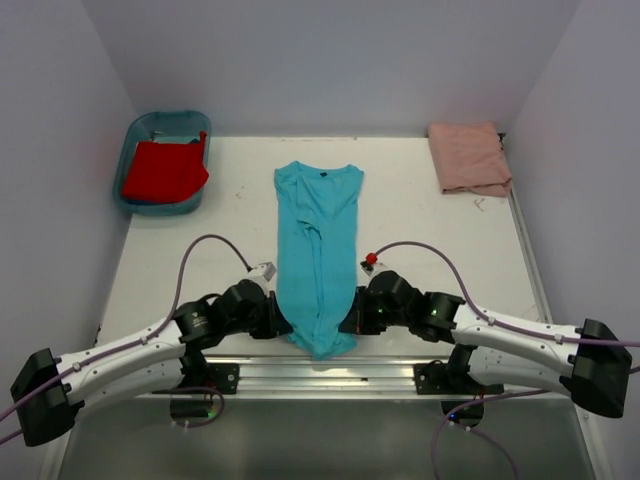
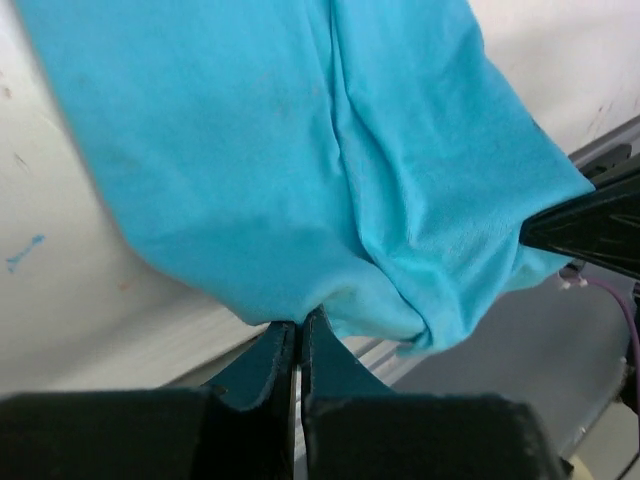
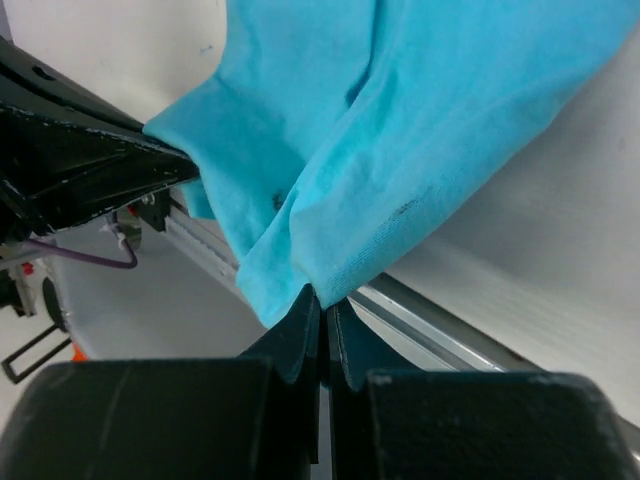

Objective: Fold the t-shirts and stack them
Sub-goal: Fold the tshirt

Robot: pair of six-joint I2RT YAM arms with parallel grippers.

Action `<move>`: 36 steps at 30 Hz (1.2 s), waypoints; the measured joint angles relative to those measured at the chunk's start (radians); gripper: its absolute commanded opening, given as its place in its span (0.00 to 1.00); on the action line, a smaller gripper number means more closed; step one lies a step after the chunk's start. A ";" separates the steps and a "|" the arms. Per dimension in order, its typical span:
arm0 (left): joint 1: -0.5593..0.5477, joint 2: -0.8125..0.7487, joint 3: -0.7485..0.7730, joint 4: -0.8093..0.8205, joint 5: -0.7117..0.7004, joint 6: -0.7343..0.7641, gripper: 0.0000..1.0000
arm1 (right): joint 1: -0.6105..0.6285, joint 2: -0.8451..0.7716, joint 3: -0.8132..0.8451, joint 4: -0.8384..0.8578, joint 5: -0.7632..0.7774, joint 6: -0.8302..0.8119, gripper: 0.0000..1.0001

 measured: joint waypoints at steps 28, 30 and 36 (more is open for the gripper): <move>0.000 0.203 0.117 0.178 -0.413 0.195 0.00 | -0.089 0.292 0.222 -0.062 0.352 -0.229 0.00; 0.000 0.224 0.116 0.206 -0.430 0.204 0.00 | -0.097 0.304 0.232 -0.056 0.358 -0.241 0.00; 0.001 0.294 0.116 0.270 -0.469 0.234 0.00 | -0.126 0.334 0.259 -0.047 0.367 -0.274 0.00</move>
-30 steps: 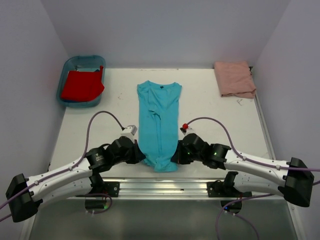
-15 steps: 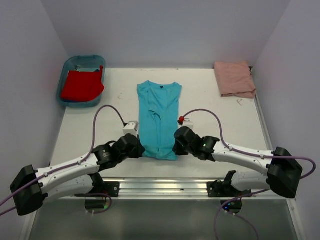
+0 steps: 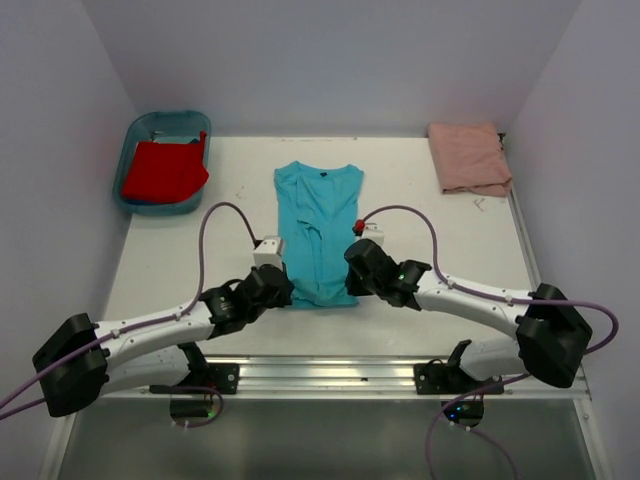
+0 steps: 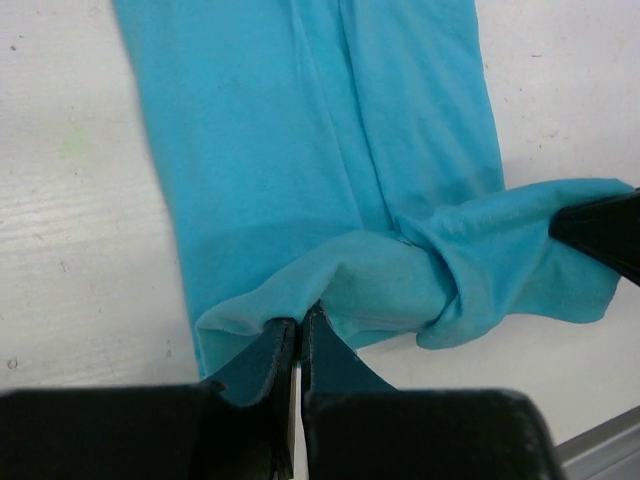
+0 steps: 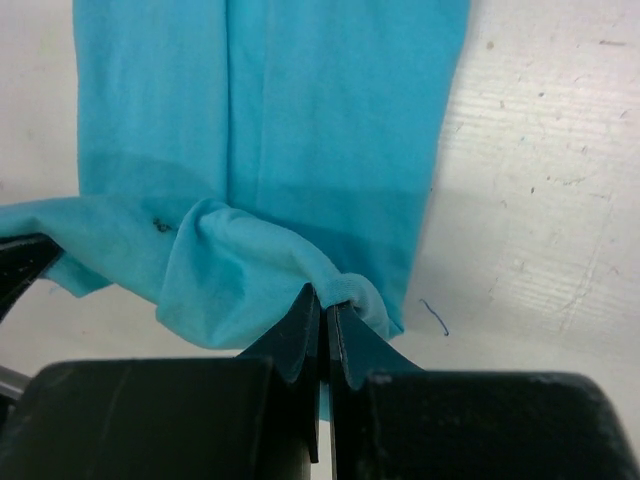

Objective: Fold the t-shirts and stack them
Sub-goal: Fold the tshirt

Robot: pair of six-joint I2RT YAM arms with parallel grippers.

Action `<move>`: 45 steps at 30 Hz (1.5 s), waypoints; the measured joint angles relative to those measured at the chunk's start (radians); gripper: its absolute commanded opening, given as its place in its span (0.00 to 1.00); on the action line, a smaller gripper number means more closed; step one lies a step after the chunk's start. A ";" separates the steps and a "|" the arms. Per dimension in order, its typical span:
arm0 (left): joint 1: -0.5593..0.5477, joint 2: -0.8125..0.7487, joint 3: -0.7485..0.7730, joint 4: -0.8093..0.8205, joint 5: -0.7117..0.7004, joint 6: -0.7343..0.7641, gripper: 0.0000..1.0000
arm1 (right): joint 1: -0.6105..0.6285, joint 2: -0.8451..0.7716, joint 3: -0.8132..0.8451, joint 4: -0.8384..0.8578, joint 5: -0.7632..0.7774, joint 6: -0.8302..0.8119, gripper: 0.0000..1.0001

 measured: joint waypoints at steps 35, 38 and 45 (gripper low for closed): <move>0.476 0.127 0.103 0.313 0.460 0.168 0.31 | -0.282 0.201 0.198 0.216 -0.301 -0.069 0.00; 0.465 0.201 0.087 0.348 0.522 0.156 0.18 | -0.280 0.303 0.267 0.238 -0.409 -0.072 0.00; 0.422 0.257 0.048 0.416 0.592 0.115 0.16 | -0.280 0.450 0.310 0.273 -0.569 -0.062 0.00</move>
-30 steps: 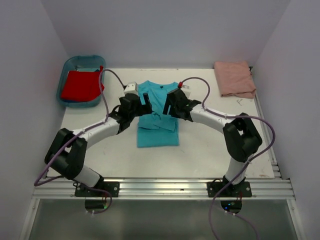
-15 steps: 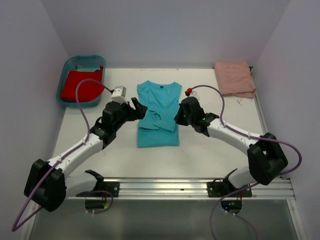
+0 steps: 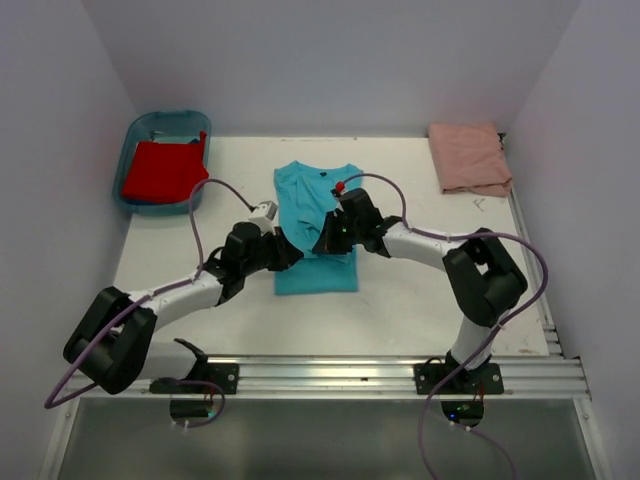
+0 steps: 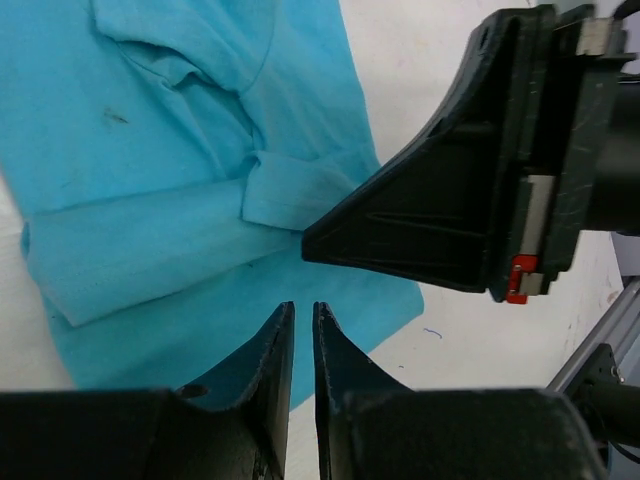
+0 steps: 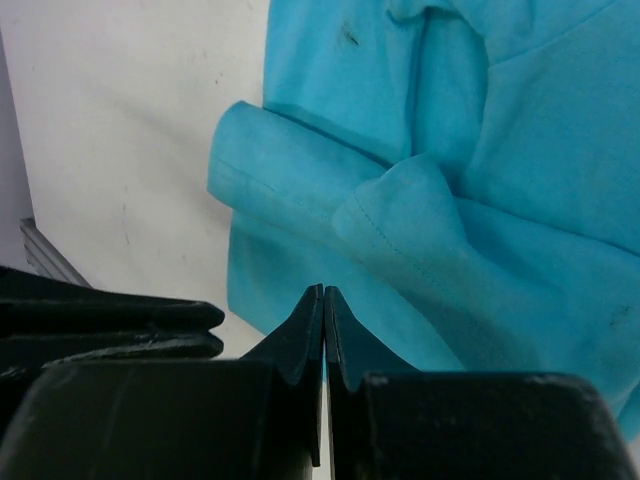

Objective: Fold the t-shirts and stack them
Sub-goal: Fold the tshirt

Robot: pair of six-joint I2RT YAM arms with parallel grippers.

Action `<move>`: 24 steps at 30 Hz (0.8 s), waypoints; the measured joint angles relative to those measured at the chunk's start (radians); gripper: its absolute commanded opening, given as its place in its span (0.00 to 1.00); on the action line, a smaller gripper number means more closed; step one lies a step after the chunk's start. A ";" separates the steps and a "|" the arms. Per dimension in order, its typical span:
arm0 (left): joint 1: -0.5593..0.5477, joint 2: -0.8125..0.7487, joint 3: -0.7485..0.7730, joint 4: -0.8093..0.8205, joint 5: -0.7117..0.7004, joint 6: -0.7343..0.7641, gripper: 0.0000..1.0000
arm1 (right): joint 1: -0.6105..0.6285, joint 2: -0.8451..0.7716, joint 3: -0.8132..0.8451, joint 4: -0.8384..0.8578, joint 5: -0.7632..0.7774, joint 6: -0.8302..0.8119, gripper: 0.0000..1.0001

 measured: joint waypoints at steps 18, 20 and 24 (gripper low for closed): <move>-0.051 0.132 -0.047 0.096 0.005 -0.054 0.00 | 0.006 0.070 -0.051 0.000 -0.021 0.015 0.00; -0.074 0.156 -0.044 0.105 0.004 -0.056 0.00 | 0.006 0.080 -0.050 -0.002 -0.019 0.015 0.00; -0.129 0.209 -0.015 0.135 0.004 -0.063 0.00 | 0.006 0.094 -0.037 -0.008 -0.010 0.012 0.00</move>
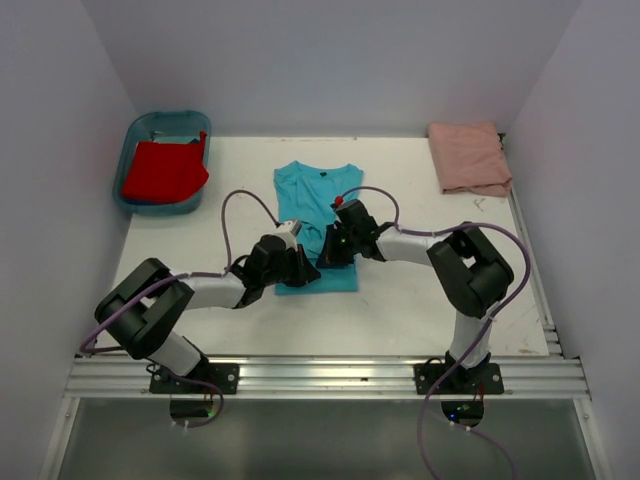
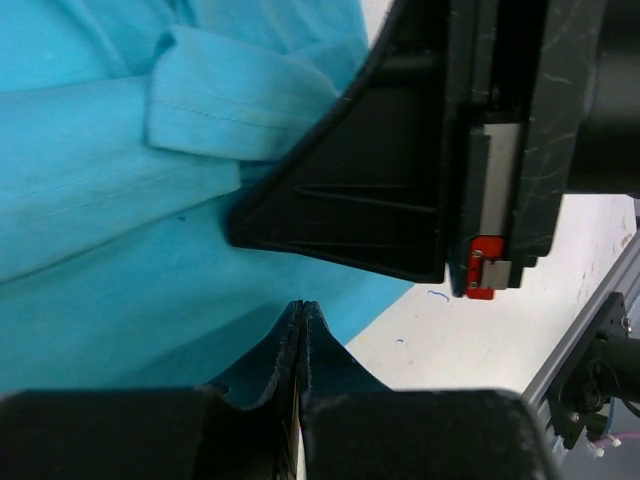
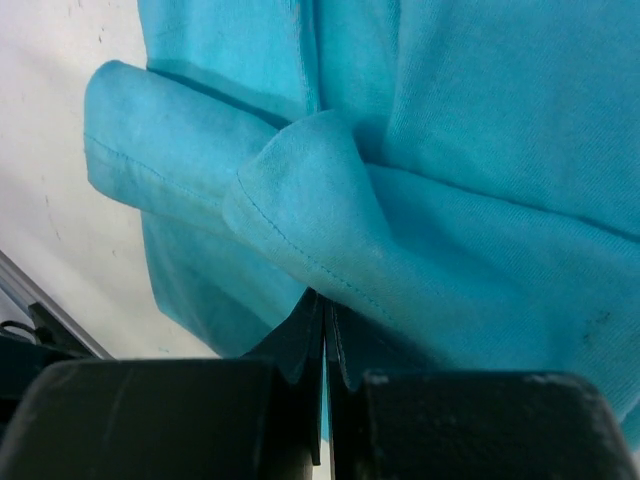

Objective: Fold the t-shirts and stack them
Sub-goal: Fold the tshirt

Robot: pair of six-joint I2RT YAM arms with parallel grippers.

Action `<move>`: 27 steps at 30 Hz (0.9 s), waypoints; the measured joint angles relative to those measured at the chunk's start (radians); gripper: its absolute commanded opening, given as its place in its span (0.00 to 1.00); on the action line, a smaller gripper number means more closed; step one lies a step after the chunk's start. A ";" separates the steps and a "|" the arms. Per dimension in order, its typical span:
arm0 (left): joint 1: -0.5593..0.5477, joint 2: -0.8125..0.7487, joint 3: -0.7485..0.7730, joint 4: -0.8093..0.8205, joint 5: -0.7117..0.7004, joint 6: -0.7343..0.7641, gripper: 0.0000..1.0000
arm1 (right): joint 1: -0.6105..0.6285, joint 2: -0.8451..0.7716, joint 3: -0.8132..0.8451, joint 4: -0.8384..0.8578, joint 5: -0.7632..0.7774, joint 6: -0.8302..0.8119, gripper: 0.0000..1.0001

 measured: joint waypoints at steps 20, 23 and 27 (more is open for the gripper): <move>-0.034 0.183 0.043 0.136 -0.083 -0.037 0.00 | 0.000 0.008 0.025 -0.018 0.051 -0.018 0.00; -0.037 0.187 0.043 0.146 -0.083 -0.039 0.00 | 0.000 0.031 0.068 -0.041 0.081 -0.028 0.00; -0.038 0.186 0.040 0.151 -0.093 -0.040 0.00 | 0.000 0.113 0.194 -0.112 0.143 -0.055 0.00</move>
